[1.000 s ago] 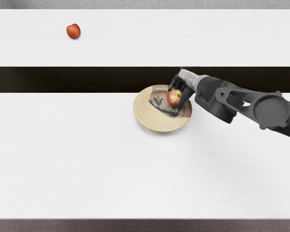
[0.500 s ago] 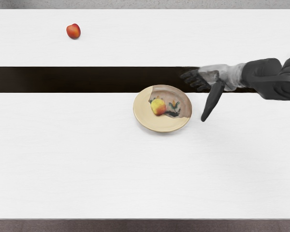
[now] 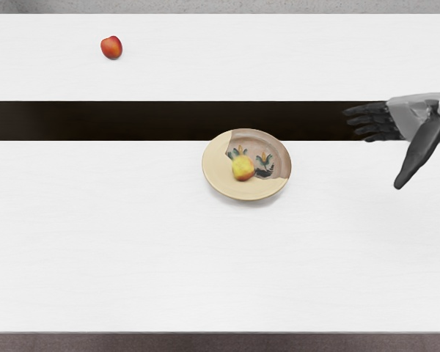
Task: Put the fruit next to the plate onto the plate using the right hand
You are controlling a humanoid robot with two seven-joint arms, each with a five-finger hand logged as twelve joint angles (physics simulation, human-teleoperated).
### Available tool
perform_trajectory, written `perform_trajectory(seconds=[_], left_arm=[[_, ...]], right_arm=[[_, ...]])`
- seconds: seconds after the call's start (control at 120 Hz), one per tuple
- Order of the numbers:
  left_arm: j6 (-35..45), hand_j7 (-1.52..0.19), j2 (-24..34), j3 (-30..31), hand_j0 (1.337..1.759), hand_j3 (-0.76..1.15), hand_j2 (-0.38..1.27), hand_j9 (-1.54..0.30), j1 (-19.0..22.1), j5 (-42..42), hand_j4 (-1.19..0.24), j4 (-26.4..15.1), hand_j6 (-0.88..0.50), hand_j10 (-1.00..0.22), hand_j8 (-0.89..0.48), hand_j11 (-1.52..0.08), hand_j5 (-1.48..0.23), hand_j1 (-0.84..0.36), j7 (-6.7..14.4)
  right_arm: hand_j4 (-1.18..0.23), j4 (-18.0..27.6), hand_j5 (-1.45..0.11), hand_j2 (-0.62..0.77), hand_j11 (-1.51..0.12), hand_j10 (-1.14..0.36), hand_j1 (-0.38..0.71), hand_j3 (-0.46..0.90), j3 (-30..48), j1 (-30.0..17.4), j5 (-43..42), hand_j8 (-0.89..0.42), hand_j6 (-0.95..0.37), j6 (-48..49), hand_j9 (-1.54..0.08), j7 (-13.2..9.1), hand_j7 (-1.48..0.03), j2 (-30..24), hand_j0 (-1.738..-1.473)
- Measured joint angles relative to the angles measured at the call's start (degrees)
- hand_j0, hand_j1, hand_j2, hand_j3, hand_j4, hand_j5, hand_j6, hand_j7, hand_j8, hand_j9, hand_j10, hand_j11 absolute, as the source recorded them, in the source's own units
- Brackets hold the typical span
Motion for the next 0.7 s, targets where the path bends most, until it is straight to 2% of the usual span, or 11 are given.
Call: perform_trajectory(seconds=[0.7], left_arm=[[-0.1,-0.01,0.0,0.0,1.658,0.00,0.00,-0.01,0.0,0.0,-0.01,0.0,-0.01,-0.01,-0.01,-0.01,-0.01,0.34,0.0]], right_arm=[[0.00,0.0,0.00,0.00,0.00,0.00,-0.35,0.00,0.2,-0.2,0.5,0.00,0.00,0.1,0.00,0.0,0.00,-0.4,-1.658]])
